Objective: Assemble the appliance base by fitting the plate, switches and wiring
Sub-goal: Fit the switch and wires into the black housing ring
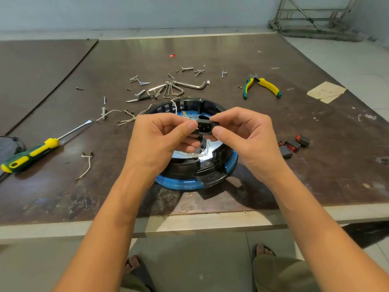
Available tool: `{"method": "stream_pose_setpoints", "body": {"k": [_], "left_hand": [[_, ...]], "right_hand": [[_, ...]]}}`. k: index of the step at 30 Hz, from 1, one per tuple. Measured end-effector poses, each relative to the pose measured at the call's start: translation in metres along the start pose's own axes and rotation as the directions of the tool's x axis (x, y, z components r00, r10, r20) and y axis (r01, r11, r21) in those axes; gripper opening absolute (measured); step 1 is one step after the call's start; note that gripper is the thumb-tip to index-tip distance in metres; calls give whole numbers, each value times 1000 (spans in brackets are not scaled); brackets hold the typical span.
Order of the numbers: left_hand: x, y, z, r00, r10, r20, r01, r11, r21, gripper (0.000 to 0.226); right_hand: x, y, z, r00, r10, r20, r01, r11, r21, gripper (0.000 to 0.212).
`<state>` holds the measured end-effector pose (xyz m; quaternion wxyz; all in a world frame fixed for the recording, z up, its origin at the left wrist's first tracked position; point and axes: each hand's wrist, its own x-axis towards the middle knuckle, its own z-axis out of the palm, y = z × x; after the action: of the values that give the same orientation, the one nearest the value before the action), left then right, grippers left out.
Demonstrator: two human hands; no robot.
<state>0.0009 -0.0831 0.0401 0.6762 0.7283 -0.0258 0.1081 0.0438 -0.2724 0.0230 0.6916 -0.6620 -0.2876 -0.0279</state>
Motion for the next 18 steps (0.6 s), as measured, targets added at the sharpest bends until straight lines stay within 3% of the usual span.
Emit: {"method": "stream_pose_setpoints", "body": {"k": [7,18], "left_hand": [[4,-4,-8,996,-47,74,50,998,-36,15],[3,-4,-7,996,-16,88,16,1000,4,21]], "right_hand": [[0,0,0,1000,13,-13,-13,999,-31,21],[0,1,-2,1000,-1,15,2,1000,-28,23]]}}
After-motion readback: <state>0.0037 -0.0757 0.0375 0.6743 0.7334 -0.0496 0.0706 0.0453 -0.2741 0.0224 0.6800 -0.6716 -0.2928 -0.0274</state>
